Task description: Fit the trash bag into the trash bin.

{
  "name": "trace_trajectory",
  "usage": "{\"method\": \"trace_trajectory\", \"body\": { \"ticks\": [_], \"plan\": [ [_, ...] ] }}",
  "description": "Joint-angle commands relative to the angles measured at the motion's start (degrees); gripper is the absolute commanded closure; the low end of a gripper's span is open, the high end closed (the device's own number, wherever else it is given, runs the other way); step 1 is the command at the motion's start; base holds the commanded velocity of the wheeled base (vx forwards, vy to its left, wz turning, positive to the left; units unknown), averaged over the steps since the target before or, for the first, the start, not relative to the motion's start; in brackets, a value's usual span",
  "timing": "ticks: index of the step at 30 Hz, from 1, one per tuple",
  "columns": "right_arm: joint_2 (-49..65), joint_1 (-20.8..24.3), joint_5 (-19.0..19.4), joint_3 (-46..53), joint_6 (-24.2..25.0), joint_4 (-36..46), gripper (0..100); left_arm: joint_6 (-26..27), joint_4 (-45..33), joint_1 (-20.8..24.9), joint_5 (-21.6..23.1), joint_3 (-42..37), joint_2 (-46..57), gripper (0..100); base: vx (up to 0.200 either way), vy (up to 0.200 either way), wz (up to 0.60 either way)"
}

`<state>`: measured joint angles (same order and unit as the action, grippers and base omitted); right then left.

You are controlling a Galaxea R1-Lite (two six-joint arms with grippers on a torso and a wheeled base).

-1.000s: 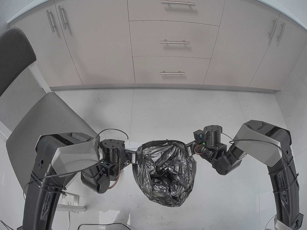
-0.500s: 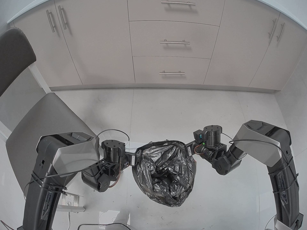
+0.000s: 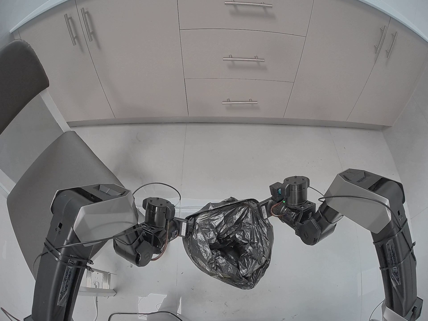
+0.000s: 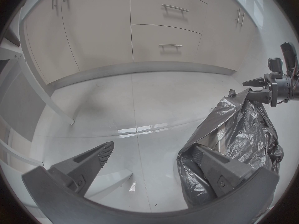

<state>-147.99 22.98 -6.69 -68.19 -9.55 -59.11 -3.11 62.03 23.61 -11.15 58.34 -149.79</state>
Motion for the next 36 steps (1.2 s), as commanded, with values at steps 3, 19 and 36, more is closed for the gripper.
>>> {"method": "trace_trajectory", "body": {
  "ticks": [3,19,36],
  "plan": [
    [-0.89,-0.57,-0.07,-0.98,-0.03,0.14,0,-0.06,0.11,1.17,-0.10,-0.69,-0.07,0,0.000,0.000,0.00],
    [1.04,-0.04,-0.60,-0.80,-0.03,0.05,0,-0.14,3.54,3.28,-0.01,-2.71,0.20,0,0.000,0.000,0.00],
    [-0.19,-1.36,-0.69,-4.32,-0.12,1.98,0,-0.14,6.70,4.16,-0.01,-3.59,0.11,0,0.000,0.000,0.00]
  ]
}}
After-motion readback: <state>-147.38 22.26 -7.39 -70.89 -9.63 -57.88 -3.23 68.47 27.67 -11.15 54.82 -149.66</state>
